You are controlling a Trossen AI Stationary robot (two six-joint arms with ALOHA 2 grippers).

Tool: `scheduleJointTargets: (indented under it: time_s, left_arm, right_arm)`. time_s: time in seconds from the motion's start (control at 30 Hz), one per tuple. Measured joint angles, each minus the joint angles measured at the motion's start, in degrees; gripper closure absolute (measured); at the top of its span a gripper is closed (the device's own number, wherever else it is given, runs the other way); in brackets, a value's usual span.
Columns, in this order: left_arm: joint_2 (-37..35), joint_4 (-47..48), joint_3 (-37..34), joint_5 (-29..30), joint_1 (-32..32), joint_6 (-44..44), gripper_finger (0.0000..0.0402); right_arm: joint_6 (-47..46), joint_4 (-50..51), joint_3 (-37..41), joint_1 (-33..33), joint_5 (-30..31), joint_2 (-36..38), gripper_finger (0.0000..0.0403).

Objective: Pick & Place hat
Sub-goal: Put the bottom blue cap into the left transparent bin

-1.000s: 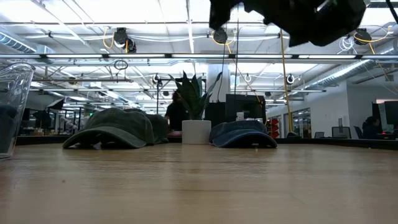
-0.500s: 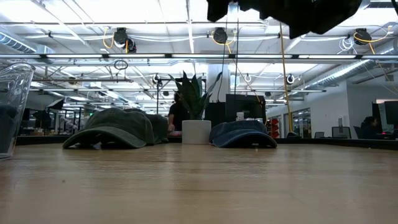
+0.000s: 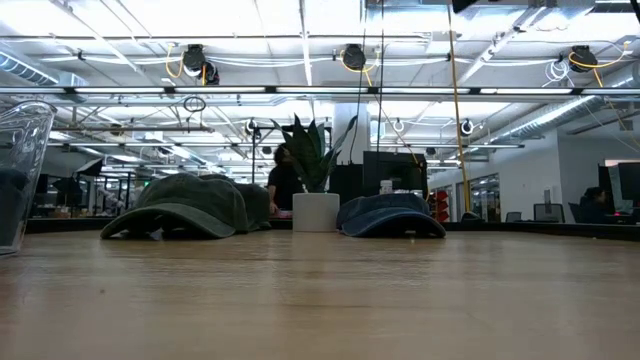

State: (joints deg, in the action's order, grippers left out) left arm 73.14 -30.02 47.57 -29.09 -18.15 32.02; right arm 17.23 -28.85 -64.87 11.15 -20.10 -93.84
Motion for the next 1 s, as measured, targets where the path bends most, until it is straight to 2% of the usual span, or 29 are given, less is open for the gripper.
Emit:
scheduleJointTargets:
  time_s: [0.27,0.33,0.4,0.6,0.8,1.0]
  left_arm:
    - [0.00,-0.16,0.00,-1.84,-0.49,-0.21,0.0383]
    - [0.00,-0.39,0.27,-4.44,-0.46,-0.77,0.0383]
    - [0.00,0.44,1.48,-5.91,-0.77,-1.32,0.0383]
    - [0.37,6.38,5.77,-4.03,-0.40,-2.26,0.0383]
    - [5.62,9.05,11.00,-2.12,0.01,-3.15,0.0383]
    - [12.01,18.20,19.46,-3.88,1.27,-2.23,0.0383]
  right_arm:
    - [0.03,1.53,-1.43,-0.49,-7.29,-0.02,0.0149]
    - [-0.03,1.65,-1.43,-0.70,-8.60,-0.02,0.0149]
    - [-0.11,1.39,-1.43,-0.74,-8.57,-0.02,0.0149]
    - [-1.52,-0.51,-1.43,-0.41,-8.50,-0.02,0.0149]
    - [-4.28,-0.42,-1.43,-0.75,-8.46,-0.02,0.0149]
    - [-4.48,-0.03,-1.41,-1.05,-8.48,-0.02,0.0149]
